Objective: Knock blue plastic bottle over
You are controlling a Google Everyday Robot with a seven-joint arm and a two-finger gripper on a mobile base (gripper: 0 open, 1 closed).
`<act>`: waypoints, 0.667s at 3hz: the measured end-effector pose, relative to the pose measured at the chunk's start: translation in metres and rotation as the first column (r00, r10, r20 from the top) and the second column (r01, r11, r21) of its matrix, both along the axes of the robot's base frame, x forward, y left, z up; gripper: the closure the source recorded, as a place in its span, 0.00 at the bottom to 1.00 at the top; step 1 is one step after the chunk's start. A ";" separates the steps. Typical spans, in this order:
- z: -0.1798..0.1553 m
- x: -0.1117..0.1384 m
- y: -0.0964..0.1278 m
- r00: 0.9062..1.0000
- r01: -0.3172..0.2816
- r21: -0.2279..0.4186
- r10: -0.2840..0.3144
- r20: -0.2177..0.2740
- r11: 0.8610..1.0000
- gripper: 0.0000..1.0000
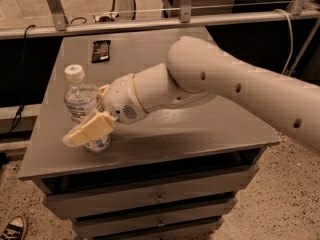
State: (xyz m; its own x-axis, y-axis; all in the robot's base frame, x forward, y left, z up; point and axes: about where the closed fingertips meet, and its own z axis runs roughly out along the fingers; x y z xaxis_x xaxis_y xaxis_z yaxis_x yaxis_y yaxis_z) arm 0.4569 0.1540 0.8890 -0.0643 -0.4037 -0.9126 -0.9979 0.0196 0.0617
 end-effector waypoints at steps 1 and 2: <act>0.002 0.024 -0.027 0.997 0.071 0.003 -0.071 0.014 0.997 0.62; 0.019 0.053 -0.077 0.988 0.140 -0.037 -0.137 0.068 0.990 0.85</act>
Offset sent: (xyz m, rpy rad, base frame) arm 0.0961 -0.1566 0.0424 -0.1067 -0.1342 -0.2344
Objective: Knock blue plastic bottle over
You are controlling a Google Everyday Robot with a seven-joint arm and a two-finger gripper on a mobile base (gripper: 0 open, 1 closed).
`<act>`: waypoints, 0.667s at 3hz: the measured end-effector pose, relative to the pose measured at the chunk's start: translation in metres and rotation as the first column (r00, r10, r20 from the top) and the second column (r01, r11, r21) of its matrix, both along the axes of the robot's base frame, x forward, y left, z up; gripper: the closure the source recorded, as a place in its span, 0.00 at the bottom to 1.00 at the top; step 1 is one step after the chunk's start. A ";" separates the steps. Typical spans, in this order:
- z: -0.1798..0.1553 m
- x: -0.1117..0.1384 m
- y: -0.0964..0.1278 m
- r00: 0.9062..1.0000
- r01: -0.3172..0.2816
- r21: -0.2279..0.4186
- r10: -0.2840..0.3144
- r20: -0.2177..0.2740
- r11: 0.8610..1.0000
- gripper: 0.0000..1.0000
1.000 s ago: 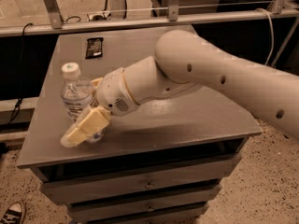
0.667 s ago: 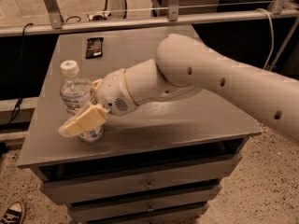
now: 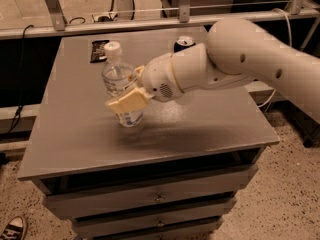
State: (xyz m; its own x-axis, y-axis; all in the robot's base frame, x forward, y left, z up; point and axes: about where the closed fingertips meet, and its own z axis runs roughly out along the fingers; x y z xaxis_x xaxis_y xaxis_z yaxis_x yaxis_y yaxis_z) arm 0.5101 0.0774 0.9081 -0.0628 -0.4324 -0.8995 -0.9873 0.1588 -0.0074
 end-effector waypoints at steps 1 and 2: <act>0.023 0.022 -0.048 0.997 0.014 -0.090 -0.007 0.072 0.996 1.00; 0.031 0.029 -0.081 0.991 -0.022 -0.237 0.051 0.120 0.971 1.00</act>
Offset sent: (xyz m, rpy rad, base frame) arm 0.0428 -0.1328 0.0372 -0.4522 -0.1932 0.1043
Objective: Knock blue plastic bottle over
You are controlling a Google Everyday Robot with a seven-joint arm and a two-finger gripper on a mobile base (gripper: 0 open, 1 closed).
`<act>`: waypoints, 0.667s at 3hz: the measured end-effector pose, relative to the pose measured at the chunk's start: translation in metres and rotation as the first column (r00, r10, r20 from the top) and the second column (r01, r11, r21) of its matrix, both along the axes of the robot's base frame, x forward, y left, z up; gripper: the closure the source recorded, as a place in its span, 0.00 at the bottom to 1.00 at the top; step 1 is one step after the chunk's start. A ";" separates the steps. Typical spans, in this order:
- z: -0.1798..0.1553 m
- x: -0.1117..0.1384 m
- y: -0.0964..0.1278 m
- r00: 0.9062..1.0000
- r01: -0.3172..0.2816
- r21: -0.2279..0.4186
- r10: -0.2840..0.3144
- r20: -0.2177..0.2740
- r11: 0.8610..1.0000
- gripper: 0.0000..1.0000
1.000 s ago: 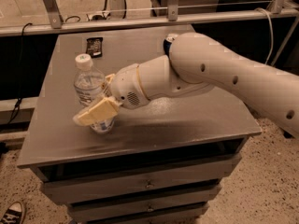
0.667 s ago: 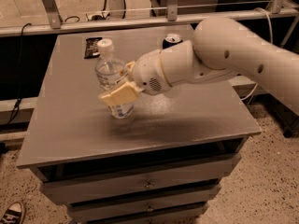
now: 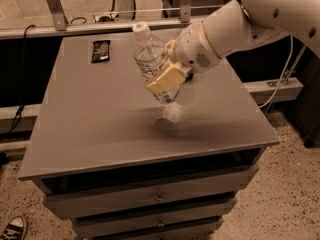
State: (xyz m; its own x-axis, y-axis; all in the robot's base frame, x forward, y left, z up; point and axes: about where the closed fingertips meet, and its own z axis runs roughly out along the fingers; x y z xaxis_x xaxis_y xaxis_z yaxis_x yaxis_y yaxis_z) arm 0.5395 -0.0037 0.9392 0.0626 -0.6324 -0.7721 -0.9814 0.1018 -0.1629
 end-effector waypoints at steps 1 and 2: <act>-0.009 0.001 -0.020 0.999 -0.033 -0.151 0.037 0.028 0.988 1.00; -0.024 -0.002 -0.023 0.996 -0.074 -0.255 0.083 0.023 0.964 1.00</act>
Offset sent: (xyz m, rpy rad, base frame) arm -0.0021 -0.0304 -0.0436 -0.3832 -0.0328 0.1282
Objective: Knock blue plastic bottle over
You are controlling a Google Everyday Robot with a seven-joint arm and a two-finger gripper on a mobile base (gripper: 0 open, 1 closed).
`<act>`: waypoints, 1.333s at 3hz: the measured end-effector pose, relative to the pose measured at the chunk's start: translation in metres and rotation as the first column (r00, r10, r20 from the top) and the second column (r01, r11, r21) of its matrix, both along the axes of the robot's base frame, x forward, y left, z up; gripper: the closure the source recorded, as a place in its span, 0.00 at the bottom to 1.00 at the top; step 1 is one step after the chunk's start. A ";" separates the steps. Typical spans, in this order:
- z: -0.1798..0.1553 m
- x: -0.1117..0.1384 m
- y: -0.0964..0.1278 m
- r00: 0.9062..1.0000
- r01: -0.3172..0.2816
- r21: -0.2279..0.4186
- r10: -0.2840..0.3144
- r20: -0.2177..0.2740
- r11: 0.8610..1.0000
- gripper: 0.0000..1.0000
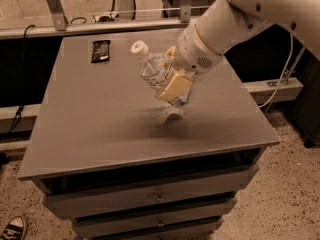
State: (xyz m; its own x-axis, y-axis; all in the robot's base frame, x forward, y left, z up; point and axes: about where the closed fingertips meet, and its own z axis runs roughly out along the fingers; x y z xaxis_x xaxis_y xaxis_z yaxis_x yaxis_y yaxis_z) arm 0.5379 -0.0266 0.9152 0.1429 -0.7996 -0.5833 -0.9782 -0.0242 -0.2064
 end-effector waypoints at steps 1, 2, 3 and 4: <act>-0.017 -0.008 0.017 0.999 -0.048 -0.066 0.047 -0.015 0.997 0.84; -0.036 -0.015 0.036 0.996 -0.082 -0.109 0.078 -0.037 0.991 0.61; -0.048 -0.019 0.049 0.994 -0.097 -0.128 0.091 -0.052 0.987 0.37; -0.055 -0.023 0.060 0.993 -0.106 -0.130 0.098 -0.066 0.986 0.15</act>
Offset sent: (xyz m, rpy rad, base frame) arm -0.0212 0.0577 -0.0605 -0.1654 0.0586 0.1152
